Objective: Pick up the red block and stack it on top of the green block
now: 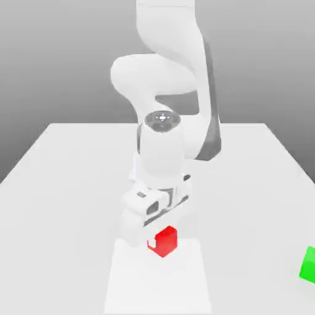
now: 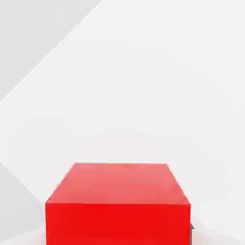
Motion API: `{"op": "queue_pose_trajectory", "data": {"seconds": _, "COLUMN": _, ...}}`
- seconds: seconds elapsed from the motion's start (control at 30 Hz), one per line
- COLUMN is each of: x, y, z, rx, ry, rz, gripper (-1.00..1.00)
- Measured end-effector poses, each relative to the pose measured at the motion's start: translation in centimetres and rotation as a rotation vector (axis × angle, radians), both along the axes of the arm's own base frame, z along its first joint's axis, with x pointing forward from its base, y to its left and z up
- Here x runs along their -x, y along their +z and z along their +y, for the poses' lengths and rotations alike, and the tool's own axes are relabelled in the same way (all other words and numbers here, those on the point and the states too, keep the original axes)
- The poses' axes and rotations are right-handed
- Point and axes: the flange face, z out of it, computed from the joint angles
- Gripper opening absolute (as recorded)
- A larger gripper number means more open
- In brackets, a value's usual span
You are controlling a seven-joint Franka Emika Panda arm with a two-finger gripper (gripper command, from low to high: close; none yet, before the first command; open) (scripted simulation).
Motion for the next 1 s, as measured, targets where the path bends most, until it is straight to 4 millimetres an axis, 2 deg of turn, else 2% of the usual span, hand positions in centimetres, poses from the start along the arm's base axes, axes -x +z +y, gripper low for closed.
{"op": "queue_pose_trajectory", "data": {"seconds": 0.2, "x": 0.0, "y": 4.6, "z": 0.1, "rx": -0.001, "ry": 0.001, "rz": 0.000, "gripper": -1.00}}
{"op": "queue_pose_trajectory", "data": {"seconds": 0.27, "x": -1.4, "y": 5.4, "z": 2.0, "rx": 0.003, "ry": 0.046, "rz": 0.000, "gripper": -1.00}}
{"op": "queue_pose_trajectory", "data": {"seconds": 0.3, "x": -2.3, "y": 5.7, "z": 3.4, "rx": 0.005, "ry": 0.078, "rz": 0.000, "gripper": -1.00}}
{"op": "queue_pose_trajectory", "data": {"seconds": 0.4, "x": -4.6, "y": 6.4, "z": 9.3, "rx": 0.008, "ry": 0.201, "rz": -0.001, "gripper": -1.00}}
{"op": "queue_pose_trajectory", "data": {"seconds": 0.53, "x": -6.7, "y": 7.3, "z": 16.8, "rx": 0.009, "ry": 0.327, "rz": -0.001, "gripper": -1.00}}
{"op": "queue_pose_trajectory", "data": {"seconds": 0.67, "x": -7.6, "y": 8.1, "z": 24.5, "rx": 0.006, "ry": 0.438, "rz": -0.001, "gripper": -1.00}}
{"op": "queue_pose_trajectory", "data": {"seconds": 0.77, "x": -7.0, "y": 8.6, "z": 30.6, "rx": 0.001, "ry": 0.524, "rz": 0.000, "gripper": -1.00}}
{"op": "queue_pose_trajectory", "data": {"seconds": 0.83, "x": -6.8, "y": 6.8, "z": 32.2, "rx": 0.000, "ry": 0.545, "rz": 0.000, "gripper": -1.00}}
{"op": "queue_pose_trajectory", "data": {"seconds": 0.9, "x": -6.7, "y": 4.1, "z": 32.6, "rx": 0.000, "ry": 0.550, "rz": 0.000, "gripper": -1.00}}
{"op": "queue_pose_trajectory", "data": {"seconds": 0.93, "x": -6.7, "y": 3.0, "z": 32.6, "rx": 0.000, "ry": 0.551, "rz": 0.000, "gripper": 1.00}}
{"op": "queue_pose_trajectory", "data": {"seconds": 1.0, "x": -6.7, "y": 3.0, "z": 32.6, "rx": 0.000, "ry": 0.551, "rz": 0.000, "gripper": 1.00}}
